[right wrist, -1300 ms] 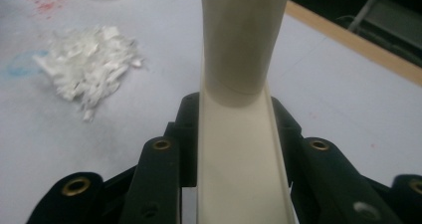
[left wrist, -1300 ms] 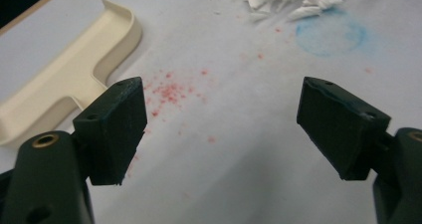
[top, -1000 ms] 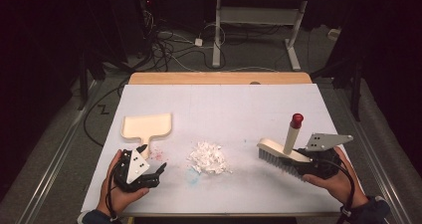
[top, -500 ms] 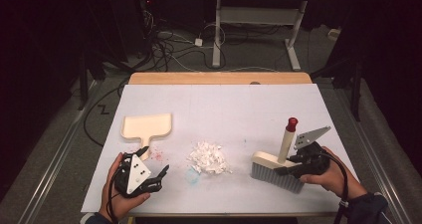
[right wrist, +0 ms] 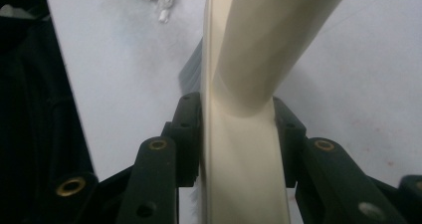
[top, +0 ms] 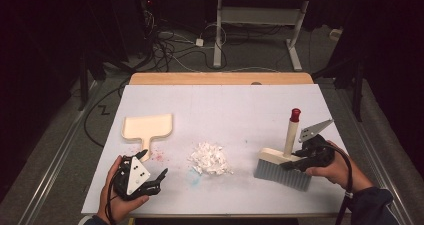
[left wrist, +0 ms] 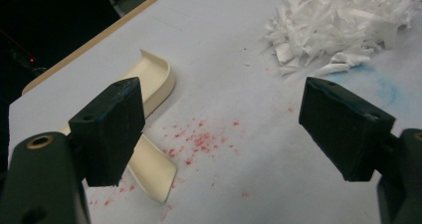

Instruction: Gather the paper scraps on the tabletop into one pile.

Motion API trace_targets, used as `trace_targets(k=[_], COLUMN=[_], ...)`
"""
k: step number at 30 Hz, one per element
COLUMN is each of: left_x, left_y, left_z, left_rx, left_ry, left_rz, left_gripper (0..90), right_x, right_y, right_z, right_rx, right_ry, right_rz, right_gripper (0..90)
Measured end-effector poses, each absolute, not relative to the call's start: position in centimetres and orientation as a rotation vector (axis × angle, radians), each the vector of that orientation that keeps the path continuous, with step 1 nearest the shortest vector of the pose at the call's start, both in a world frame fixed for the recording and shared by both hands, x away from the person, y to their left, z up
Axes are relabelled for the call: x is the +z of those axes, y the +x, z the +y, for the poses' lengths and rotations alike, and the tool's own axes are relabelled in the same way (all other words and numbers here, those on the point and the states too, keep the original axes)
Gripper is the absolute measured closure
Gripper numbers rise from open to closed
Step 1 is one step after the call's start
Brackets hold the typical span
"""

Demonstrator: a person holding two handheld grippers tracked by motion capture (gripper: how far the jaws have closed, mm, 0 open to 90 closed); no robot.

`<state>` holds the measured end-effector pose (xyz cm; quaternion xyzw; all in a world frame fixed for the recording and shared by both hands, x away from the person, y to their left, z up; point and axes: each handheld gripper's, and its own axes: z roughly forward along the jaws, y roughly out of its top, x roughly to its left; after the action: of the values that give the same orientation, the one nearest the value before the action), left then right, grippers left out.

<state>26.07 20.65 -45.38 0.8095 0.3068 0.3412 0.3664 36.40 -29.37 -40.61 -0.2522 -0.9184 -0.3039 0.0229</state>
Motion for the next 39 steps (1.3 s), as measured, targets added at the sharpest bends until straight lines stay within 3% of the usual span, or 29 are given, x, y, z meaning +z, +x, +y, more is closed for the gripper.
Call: trace_targets(k=[10, 18, 22, 27, 34, 39], left_x=[-45.5, -45.9, -45.9, -45.9, -45.8, -45.8], left_y=[26.5, 26.5, 26.5, 26.5, 26.5, 26.4], left_z=[20.3, 19.9, 19.9, 20.0, 20.0, 20.0], left_rx=[0.874, 0.849, 0.848, 0.85, 0.864, 0.853], left_ry=[2.103, 2.126, 2.126, 2.128, 2.125, 2.129], left_rz=[0.798, 0.802, 0.803, 0.804, 0.793, 0.804], left_gripper=[17.3, 17.3, 17.3, 17.3, 17.3, 17.3], right_x=[-41.3, -41.6, -41.6, -41.8, -41.1, -40.4], right_y=[39.6, 42.3, 43.1, 43.5, 43.0, 41.9], right_z=[-28.8, -28.3, -27.8, -27.7, -28.3, -28.1], right_rx=[-0.817, -0.771, -0.662, -0.596, -0.962, -1.219], right_ry=[-0.923, -0.856, -0.832, -0.882, -1.047, -1.222], right_rz=[-2.91, -2.961, -3.072, -3.172, -3.19, -3.222], right_gripper=[56.6, 50.8, 43.6, 48.8, 44.8, 34.6])
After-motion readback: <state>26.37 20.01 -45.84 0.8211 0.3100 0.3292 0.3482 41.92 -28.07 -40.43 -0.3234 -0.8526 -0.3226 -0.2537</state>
